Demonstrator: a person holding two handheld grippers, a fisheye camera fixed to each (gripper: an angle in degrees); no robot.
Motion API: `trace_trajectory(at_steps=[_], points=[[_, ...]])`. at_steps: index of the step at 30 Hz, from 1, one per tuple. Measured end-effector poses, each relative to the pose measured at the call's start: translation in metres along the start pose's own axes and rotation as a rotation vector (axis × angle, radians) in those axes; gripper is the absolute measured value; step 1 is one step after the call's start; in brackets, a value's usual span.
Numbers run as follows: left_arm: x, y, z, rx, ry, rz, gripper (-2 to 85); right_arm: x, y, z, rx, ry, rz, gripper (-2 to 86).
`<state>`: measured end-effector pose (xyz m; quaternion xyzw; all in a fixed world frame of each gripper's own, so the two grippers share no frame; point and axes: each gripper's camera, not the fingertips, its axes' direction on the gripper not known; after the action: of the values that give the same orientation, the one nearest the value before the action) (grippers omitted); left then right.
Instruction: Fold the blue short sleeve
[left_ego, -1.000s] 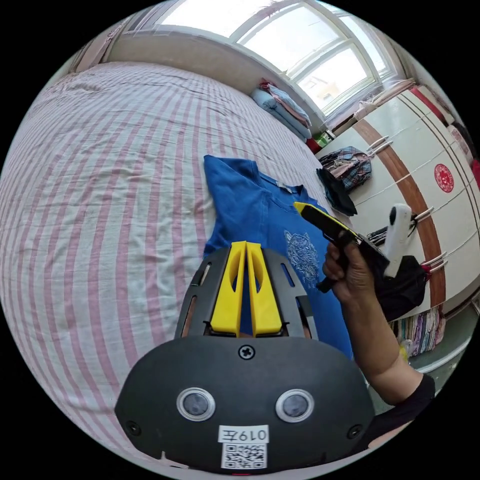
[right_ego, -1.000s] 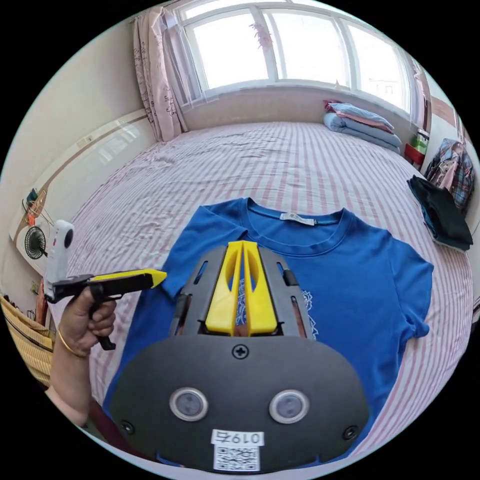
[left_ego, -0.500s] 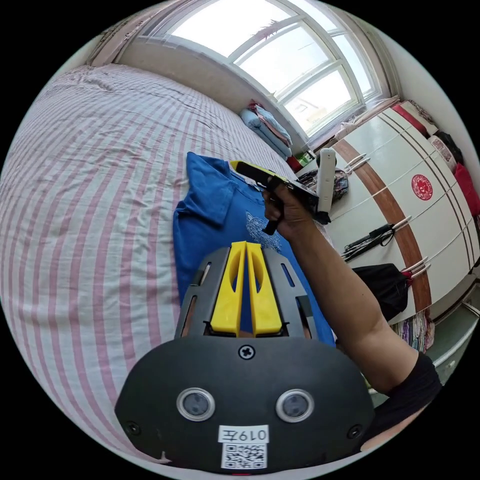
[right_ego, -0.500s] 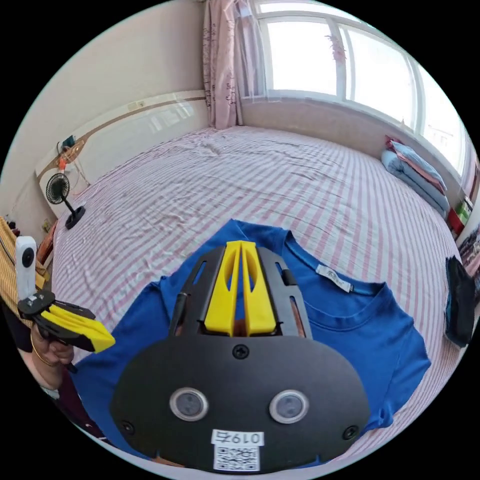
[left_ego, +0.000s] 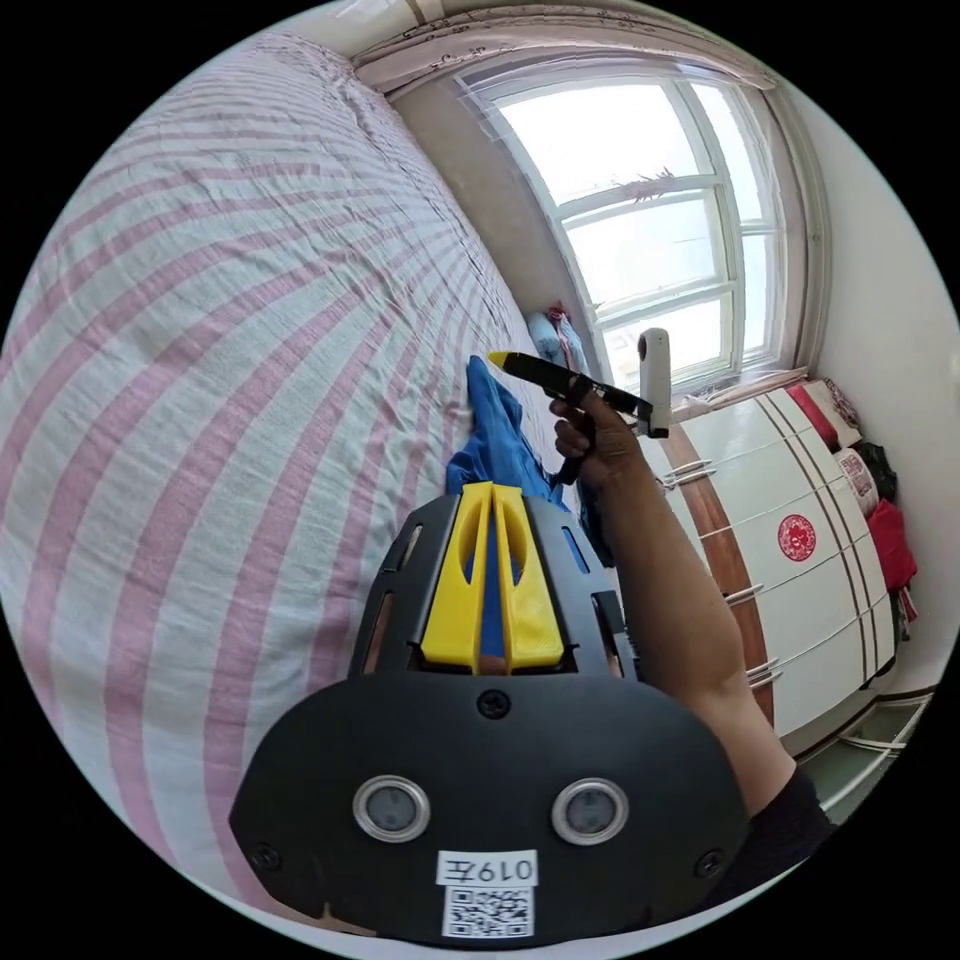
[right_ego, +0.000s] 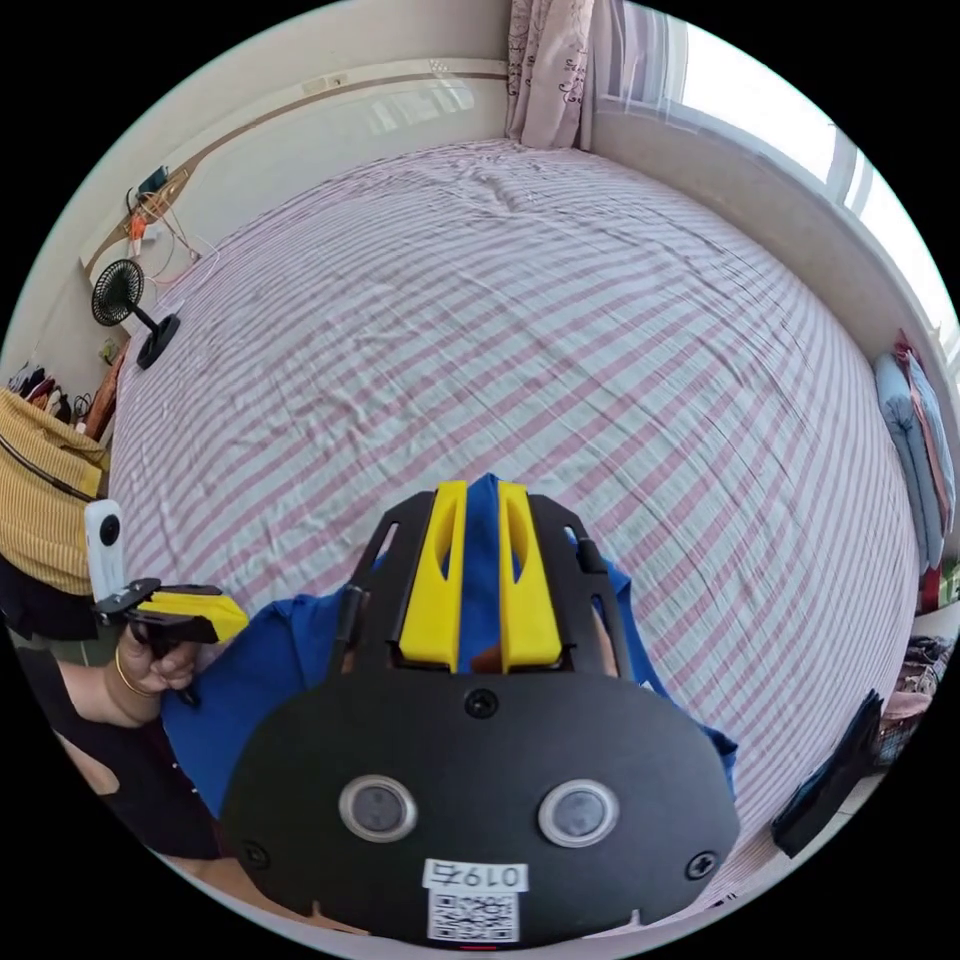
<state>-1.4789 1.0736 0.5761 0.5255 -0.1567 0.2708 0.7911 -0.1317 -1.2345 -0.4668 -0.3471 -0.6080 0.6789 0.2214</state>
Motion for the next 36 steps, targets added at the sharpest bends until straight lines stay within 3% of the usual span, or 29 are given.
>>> trace_trajectory(at_steps=[14,22,30,33,36], points=[[0.007,-0.037,-0.042,-0.050,0.023,0.006,0.7,-0.005,-0.055,0.018,-0.163,0.006,-0.020,-0.8],[0.037,-0.049,-0.046,-0.043,-0.017,-0.017,0.7,0.016,-0.053,0.003,0.020,-0.039,0.124,-0.9],[0.089,-0.054,-0.033,-0.041,0.003,-0.014,0.9,0.009,-0.045,0.011,0.014,-0.006,0.124,1.0],[0.136,-0.053,-0.037,0.028,0.017,0.093,0.9,0.001,-0.041,-0.004,0.041,0.026,0.074,6.7],[0.209,-0.045,-0.038,0.109,-0.117,0.302,1.1,-0.015,-0.033,-0.017,0.049,0.085,-0.015,6.2]])
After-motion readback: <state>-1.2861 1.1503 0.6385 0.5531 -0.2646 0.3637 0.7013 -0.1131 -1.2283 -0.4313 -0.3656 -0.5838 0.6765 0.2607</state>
